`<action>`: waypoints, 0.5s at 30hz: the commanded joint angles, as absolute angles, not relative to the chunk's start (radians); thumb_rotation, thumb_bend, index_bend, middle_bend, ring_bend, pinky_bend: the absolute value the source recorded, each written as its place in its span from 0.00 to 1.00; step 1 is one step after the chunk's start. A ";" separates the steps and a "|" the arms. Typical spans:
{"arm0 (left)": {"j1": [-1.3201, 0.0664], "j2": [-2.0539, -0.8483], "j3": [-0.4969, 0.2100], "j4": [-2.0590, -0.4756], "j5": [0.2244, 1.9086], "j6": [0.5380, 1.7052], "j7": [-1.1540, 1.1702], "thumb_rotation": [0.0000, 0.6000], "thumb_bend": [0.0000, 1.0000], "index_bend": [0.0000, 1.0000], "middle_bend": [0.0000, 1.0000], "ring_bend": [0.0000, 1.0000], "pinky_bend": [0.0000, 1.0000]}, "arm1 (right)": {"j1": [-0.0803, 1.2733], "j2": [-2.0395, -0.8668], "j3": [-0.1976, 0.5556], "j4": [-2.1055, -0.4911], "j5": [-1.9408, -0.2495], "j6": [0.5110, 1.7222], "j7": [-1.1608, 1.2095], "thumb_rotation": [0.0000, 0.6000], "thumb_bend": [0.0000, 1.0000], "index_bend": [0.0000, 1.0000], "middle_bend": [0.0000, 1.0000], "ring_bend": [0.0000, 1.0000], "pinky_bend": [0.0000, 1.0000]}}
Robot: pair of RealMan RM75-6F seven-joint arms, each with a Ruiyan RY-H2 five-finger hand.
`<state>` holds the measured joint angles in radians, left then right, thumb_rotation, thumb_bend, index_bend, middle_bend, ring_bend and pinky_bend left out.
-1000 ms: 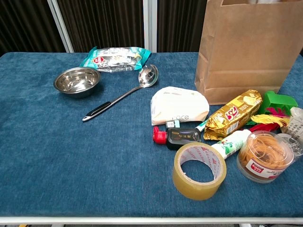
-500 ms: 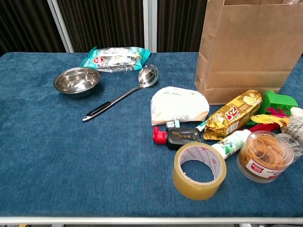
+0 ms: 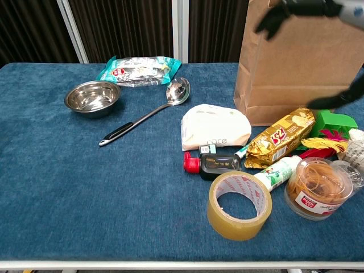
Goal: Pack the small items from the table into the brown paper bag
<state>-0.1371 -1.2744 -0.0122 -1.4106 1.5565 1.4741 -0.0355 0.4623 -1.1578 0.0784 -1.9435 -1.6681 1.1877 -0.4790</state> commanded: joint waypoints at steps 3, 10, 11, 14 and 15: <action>-0.139 -1.281 -0.009 -1.407 1.558 1.469 -0.036 1.00 0.11 0.08 0.09 0.00 0.12 | 0.403 -1.147 0.053 -1.903 -1.534 1.176 -0.554 1.00 0.00 0.21 0.26 0.10 0.19; -0.138 -1.284 -0.004 -1.400 1.561 1.467 -0.041 1.00 0.11 0.08 0.09 0.00 0.12 | 0.367 -1.156 0.019 -1.909 -1.469 1.176 -0.577 1.00 0.00 0.23 0.27 0.10 0.19; -0.138 -1.283 -0.004 -1.399 1.561 1.467 -0.041 1.00 0.11 0.08 0.09 0.00 0.12 | 0.366 -1.156 0.012 -1.910 -1.469 1.171 -0.571 1.00 0.00 0.23 0.27 0.10 0.19; -0.135 -1.282 -0.004 -1.399 1.562 1.473 -0.043 1.00 0.11 0.08 0.09 0.00 0.12 | 0.364 -1.156 -0.008 -1.918 -1.471 1.153 -0.552 1.00 0.00 0.23 0.27 0.10 0.19; -0.134 -1.281 -0.004 -1.398 1.560 1.474 -0.045 1.00 0.11 0.08 0.09 0.00 0.12 | 0.362 -1.157 -0.016 -1.920 -1.473 1.147 -0.545 1.00 0.00 0.23 0.27 0.10 0.19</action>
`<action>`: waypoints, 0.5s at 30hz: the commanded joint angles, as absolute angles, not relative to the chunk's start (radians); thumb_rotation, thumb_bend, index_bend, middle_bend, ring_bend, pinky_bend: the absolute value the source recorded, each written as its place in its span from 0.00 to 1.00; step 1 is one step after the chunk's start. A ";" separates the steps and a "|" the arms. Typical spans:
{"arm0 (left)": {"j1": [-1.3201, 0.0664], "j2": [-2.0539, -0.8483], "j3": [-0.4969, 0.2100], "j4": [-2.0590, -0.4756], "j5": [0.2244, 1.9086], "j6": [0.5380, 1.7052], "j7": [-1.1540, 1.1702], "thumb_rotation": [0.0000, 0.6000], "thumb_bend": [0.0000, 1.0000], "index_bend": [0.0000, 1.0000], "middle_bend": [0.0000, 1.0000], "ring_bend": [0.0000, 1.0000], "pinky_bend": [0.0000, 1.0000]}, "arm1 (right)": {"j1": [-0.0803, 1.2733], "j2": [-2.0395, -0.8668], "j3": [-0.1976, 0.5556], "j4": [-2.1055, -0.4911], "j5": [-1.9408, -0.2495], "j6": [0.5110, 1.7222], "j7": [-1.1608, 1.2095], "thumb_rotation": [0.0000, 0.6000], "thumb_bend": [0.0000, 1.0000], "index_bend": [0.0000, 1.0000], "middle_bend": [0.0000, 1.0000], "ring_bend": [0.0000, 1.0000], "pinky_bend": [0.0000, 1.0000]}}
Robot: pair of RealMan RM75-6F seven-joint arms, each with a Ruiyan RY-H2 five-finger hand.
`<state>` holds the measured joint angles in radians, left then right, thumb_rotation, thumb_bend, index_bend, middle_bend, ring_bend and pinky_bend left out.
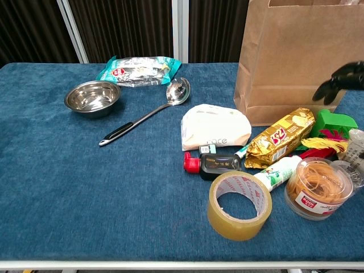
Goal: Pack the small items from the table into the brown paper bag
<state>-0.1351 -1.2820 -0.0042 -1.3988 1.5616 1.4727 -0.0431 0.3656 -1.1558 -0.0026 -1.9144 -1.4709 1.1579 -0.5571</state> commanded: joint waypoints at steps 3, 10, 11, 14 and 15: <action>-0.131 -1.279 -0.003 -1.396 1.560 1.475 -0.049 1.00 0.11 0.08 0.09 0.00 0.12 | 0.360 -1.162 -0.030 -1.922 -1.477 1.135 -0.533 1.00 0.00 0.23 0.27 0.09 0.19; -0.122 -1.282 -0.003 -1.385 1.557 1.485 -0.069 1.00 0.11 0.08 0.09 0.00 0.12 | 0.357 -1.176 -0.055 -1.920 -1.476 1.115 -0.548 1.00 0.00 0.23 0.27 0.09 0.18; -0.122 -1.282 -0.001 -1.382 1.557 1.484 -0.070 1.00 0.11 0.08 0.09 0.00 0.12 | 0.356 -1.178 -0.057 -1.920 -1.475 1.114 -0.554 1.00 0.00 0.23 0.27 0.09 0.16; -0.119 -1.282 0.001 -1.377 1.559 1.487 -0.072 1.00 0.11 0.08 0.09 0.00 0.12 | 0.352 -1.184 -0.062 -1.913 -1.465 1.114 -0.575 1.00 0.00 0.23 0.27 0.08 0.13; -0.118 -1.283 -0.001 -1.376 1.558 1.490 -0.074 1.00 0.11 0.08 0.09 0.00 0.12 | 0.350 -1.187 -0.065 -1.908 -1.458 1.112 -0.586 1.00 0.00 0.23 0.27 0.07 0.12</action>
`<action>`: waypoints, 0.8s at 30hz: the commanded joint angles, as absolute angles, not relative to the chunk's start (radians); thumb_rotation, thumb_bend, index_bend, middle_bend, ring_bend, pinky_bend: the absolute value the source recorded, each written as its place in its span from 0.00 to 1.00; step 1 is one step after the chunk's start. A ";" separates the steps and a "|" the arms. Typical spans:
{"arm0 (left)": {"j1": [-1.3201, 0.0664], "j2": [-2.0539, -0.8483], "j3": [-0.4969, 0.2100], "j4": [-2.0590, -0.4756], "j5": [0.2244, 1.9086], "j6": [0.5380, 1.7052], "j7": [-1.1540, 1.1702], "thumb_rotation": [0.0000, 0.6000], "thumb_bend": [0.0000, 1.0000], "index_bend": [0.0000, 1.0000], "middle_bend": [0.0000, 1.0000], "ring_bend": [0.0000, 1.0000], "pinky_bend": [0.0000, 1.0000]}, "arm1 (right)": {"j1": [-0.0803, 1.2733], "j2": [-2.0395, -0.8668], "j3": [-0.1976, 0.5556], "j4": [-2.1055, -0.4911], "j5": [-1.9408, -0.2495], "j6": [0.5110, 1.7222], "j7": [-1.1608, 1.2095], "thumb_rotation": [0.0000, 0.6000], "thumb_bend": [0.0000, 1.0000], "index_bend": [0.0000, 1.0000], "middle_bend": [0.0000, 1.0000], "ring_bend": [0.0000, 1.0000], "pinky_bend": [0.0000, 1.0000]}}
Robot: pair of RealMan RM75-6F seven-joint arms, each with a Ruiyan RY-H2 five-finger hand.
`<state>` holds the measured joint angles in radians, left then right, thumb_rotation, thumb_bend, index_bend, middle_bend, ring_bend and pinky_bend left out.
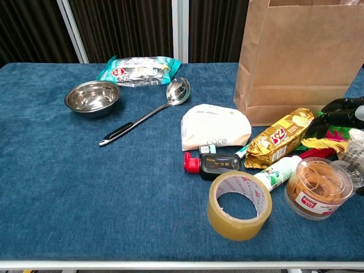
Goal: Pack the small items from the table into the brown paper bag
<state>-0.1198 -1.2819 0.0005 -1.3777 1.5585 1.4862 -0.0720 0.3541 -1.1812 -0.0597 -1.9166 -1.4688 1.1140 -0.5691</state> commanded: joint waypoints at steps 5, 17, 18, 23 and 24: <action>-0.117 -1.287 -0.001 -1.370 1.556 1.488 -0.077 1.00 0.11 0.08 0.09 0.00 0.12 | 0.350 -1.188 -0.076 -1.902 -1.426 1.091 -0.608 1.00 0.00 0.23 0.27 0.05 0.04; -0.110 -1.305 0.002 -1.338 1.549 1.483 -0.080 1.00 0.11 0.08 0.09 0.00 0.12 | 0.367 -1.247 -0.052 -1.820 -1.444 1.091 -0.554 1.00 0.00 0.23 0.25 0.02 0.03; -0.110 -1.304 0.001 -1.337 1.548 1.483 -0.080 1.00 0.11 0.08 0.09 0.00 0.12 | 0.369 -1.250 -0.053 -1.814 -1.444 1.087 -0.550 1.00 0.00 0.23 0.25 0.02 0.03; -0.112 -1.305 0.001 -1.333 1.549 1.480 -0.077 1.00 0.11 0.08 0.09 0.00 0.12 | 0.376 -1.260 -0.056 -1.801 -1.438 1.070 -0.545 1.00 0.00 0.23 0.24 0.02 0.03; -0.112 -1.306 0.001 -1.332 1.549 1.479 -0.076 1.00 0.11 0.08 0.09 0.00 0.12 | 0.377 -1.263 -0.057 -1.799 -1.438 1.068 -0.543 1.00 0.00 0.23 0.24 0.02 0.03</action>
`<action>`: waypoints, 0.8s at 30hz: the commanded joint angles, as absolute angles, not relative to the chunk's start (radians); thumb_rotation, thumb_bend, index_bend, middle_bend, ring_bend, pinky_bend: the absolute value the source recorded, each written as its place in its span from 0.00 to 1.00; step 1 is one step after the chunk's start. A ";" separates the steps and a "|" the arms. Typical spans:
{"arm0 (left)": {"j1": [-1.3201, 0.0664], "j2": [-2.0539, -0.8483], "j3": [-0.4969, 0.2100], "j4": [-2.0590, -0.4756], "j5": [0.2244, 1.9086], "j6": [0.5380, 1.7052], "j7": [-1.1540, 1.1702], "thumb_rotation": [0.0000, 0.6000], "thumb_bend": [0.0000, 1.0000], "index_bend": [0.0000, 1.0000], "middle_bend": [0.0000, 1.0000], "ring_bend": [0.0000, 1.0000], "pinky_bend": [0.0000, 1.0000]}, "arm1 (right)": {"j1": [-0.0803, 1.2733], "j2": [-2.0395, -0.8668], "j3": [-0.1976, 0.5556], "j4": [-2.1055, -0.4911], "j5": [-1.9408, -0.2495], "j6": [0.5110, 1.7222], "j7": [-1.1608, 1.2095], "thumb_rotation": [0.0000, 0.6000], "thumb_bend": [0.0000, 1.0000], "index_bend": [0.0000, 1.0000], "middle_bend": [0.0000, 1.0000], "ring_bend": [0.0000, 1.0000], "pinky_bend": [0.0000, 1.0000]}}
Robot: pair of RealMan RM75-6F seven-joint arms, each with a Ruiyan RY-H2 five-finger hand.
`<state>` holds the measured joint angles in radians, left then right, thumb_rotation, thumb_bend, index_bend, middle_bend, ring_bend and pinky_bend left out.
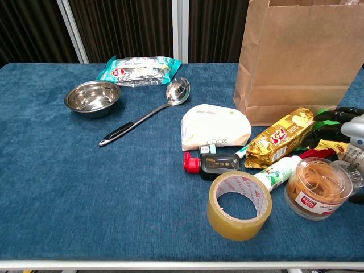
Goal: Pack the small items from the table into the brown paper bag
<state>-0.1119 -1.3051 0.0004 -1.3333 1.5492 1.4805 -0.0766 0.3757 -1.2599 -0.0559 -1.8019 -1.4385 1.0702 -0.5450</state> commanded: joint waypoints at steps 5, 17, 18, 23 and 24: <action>-0.113 -1.309 0.002 -1.328 1.548 1.474 -0.076 1.00 0.11 0.08 0.09 0.00 0.12 | 0.381 -1.271 -0.060 -1.792 -1.438 1.063 -0.545 1.00 0.00 0.23 0.24 0.02 0.03; -0.109 -1.316 0.001 -1.313 1.540 1.470 -0.086 1.00 0.11 0.08 0.09 0.00 0.12 | 0.392 -1.296 -0.066 -1.778 -1.410 1.039 -0.578 1.00 0.00 0.25 0.25 0.02 0.03; -0.109 -1.316 0.001 -1.312 1.540 1.469 -0.087 1.00 0.11 0.08 0.09 0.00 0.12 | 0.392 -1.299 -0.067 -1.776 -1.409 1.039 -0.581 1.00 0.00 0.26 0.26 0.02 0.03; -0.107 -1.319 0.001 -1.306 1.538 1.469 -0.091 1.00 0.11 0.08 0.09 0.00 0.12 | 0.392 -1.308 -0.069 -1.768 -1.401 1.041 -0.594 1.00 0.00 0.30 0.30 0.03 0.03; -0.107 -1.319 0.000 -1.306 1.538 1.471 -0.091 1.00 0.11 0.08 0.09 0.00 0.12 | 0.392 -1.309 -0.068 -1.767 -1.399 1.042 -0.596 1.00 0.00 0.31 0.30 0.03 0.03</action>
<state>-0.1072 -1.3190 0.0007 -1.3061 1.5386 1.4705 -0.0912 0.3922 -1.3086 -0.0686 -1.7677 -1.3992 1.0417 -0.5958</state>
